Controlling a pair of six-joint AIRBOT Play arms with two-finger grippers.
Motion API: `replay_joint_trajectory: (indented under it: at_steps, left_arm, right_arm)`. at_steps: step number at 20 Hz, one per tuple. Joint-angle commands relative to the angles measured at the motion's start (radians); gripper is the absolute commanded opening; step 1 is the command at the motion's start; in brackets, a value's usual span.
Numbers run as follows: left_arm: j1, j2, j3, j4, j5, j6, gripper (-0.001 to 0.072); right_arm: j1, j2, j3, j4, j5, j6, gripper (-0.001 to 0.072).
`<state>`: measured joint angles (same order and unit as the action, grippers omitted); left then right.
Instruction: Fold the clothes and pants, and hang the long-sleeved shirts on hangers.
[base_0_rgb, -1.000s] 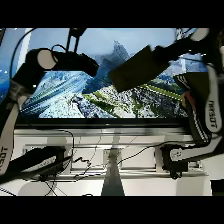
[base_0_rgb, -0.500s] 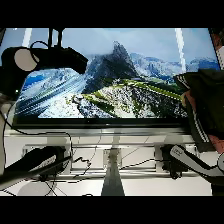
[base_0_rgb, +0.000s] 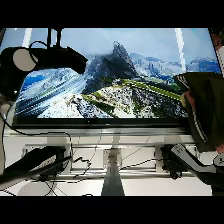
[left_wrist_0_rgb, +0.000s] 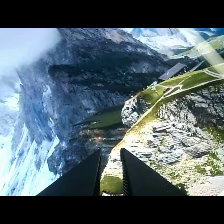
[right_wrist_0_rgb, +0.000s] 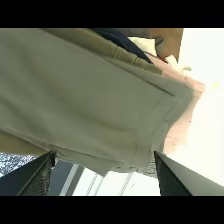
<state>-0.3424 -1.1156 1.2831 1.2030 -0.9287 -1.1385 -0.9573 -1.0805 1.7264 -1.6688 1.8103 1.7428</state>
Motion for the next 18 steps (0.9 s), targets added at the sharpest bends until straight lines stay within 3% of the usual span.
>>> replay_joint_trajectory:
  at_steps: [1,2,3,5,8,12,15,18]
  left_arm:
    - [0.001,0.000,0.000,0.001,0.000,0.000,0.0141]
    - [0.001,0.000,0.000,0.001,0.000,0.000,0.0140]
    - [0.001,0.000,0.000,0.001,0.000,0.000,0.0140]
    - [0.001,0.000,0.000,0.001,0.000,0.000,0.0141]
    - [0.001,0.000,0.000,0.001,0.000,0.000,0.0140]
    - [0.001,0.000,0.000,0.001,0.000,0.000,0.0140]
    - [0.001,0.000,0.000,0.001,0.000,0.000,0.0140]
    - [0.001,0.000,0.000,0.001,0.000,0.000,0.0140]
  right_arm:
    - [-0.023,-0.005,-0.001,0.069,-0.007,0.002,0.0622]
    - [-0.020,-0.013,-0.001,0.119,-0.004,0.002,0.0264]
    - [-0.010,-0.019,-0.001,0.168,-0.002,-0.006,0.0029]
    - [0.039,-0.031,-0.001,0.234,-0.024,-0.014,0.0018]
    - [0.205,-0.040,-0.001,0.217,-0.059,-0.035,0.0017]
    - [0.502,-0.043,-0.001,0.067,-0.137,-0.158,0.0017]
    - [0.671,-0.043,-0.001,-0.063,-0.188,-0.163,0.0016]
    - [0.745,-0.043,-0.001,-0.062,-0.204,-0.163,0.0018]
